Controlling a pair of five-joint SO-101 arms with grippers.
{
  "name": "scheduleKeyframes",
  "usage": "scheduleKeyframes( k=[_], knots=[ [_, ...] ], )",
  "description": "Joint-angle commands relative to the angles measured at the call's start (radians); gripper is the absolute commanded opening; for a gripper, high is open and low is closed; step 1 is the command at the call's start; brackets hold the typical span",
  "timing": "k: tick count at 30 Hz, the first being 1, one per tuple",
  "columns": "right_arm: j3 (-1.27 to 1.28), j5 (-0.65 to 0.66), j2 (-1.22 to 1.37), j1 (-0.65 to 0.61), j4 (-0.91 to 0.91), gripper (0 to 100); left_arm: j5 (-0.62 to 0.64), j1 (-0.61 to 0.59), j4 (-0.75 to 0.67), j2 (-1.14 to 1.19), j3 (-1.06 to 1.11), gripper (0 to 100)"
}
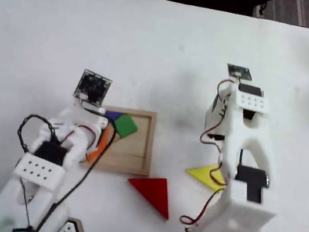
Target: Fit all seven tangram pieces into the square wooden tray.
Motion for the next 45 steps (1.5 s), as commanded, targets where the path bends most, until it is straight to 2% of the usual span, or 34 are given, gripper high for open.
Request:
scheduleKeyframes(
  k=[1, 11, 14, 20, 22, 28, 34, 40, 43, 45],
  knots=[
    [0.081, 0.02, -0.14, 0.033, -0.061, 1.7, 0.012, -0.054, -0.094, 0.058, -0.018, 2],
    [0.288, 0.009, -0.309, 0.183, -0.154, 1.8, 0.012, -0.093, -0.147, 0.108, -0.025, 2],
    [0.31, -0.041, -0.338, 0.213, -0.159, 1.8, 0.012, -0.093, -0.146, 0.156, -0.048, 2],
    [0.377, -0.06, -0.438, 0.208, -0.162, 1.9, 0.009, -0.09, -0.146, 0.352, -0.124, 2],
    [0.405, -0.103, -0.484, 0.208, -0.162, 2.1, 0.009, -0.09, -0.147, 0.435, -0.167, 2],
    [0.448, -0.206, -0.562, 0.208, -0.177, 12.4, 0.009, -0.093, -0.143, 0.619, -0.29, 2],
    [0.456, -0.218, -0.539, 0.179, -0.183, 12.4, 0.009, -0.093, -0.146, 0.634, -0.301, 2],
    [0.459, -0.334, -0.506, 0.183, -0.194, 12.6, 0.009, -0.093, -0.146, 0.638, -0.302, 2],
    [0.459, -0.328, -0.467, 0.179, -0.288, 12.6, 0.009, -0.093, -0.146, 0.639, -0.304, 2],
    [0.459, -0.241, -0.43, 0.179, -0.338, 12.6, 0.009, -0.093, -0.146, 0.639, -0.302, 2]
  ],
)
